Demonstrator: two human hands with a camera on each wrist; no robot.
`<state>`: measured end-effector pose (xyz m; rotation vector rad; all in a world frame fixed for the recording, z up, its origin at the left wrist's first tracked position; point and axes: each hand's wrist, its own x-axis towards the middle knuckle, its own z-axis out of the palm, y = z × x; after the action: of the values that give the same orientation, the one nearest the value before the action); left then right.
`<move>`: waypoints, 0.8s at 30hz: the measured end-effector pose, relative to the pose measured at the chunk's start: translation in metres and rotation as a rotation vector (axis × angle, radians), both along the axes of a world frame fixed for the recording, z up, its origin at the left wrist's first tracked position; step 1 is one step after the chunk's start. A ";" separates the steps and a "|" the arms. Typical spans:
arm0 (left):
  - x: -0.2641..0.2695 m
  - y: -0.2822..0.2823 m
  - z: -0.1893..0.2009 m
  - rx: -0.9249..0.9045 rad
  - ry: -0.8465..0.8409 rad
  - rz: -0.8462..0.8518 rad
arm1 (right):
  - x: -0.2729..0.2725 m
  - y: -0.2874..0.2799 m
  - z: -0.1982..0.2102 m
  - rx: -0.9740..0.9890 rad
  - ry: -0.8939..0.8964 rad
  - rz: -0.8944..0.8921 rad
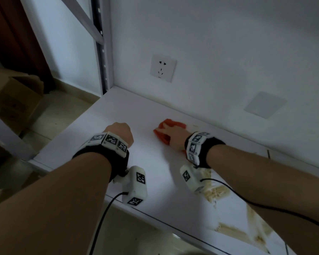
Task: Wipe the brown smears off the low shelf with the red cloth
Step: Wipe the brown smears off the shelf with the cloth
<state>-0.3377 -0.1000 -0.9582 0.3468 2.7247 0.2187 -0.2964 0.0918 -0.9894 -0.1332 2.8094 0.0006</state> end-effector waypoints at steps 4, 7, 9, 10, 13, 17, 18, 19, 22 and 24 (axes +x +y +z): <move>0.002 0.000 -0.002 -0.011 -0.035 0.014 | -0.028 -0.012 -0.010 0.012 -0.098 0.046; 0.001 -0.003 -0.002 -0.031 -0.039 0.003 | -0.043 -0.002 -0.011 0.018 -0.113 -0.010; 0.002 -0.001 0.001 -0.040 -0.032 0.004 | -0.048 0.006 -0.010 0.013 -0.083 -0.059; 0.002 0.000 0.003 -0.046 -0.027 0.004 | -0.048 0.013 -0.009 0.013 -0.066 -0.094; 0.004 0.005 0.005 -0.044 -0.015 0.001 | -0.039 0.042 -0.010 0.083 -0.067 -0.164; 0.003 0.006 0.006 -0.045 -0.014 0.001 | -0.010 0.066 -0.011 0.129 -0.063 -0.245; 0.004 0.006 0.006 -0.047 -0.011 -0.001 | -0.004 0.061 -0.009 0.092 -0.061 -0.266; 0.004 0.006 0.006 -0.043 -0.007 -0.004 | 0.001 0.052 -0.006 0.046 -0.059 -0.273; 0.005 0.007 0.007 -0.038 0.005 -0.012 | 0.010 0.012 -0.003 0.004 -0.007 -0.136; 0.006 0.007 0.007 -0.044 0.003 -0.019 | 0.010 -0.010 -0.003 -0.029 -0.041 -0.032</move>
<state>-0.3313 -0.0929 -0.9514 0.3605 2.7236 0.1536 -0.2864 0.0815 -0.9920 -0.0945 2.7712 -0.0503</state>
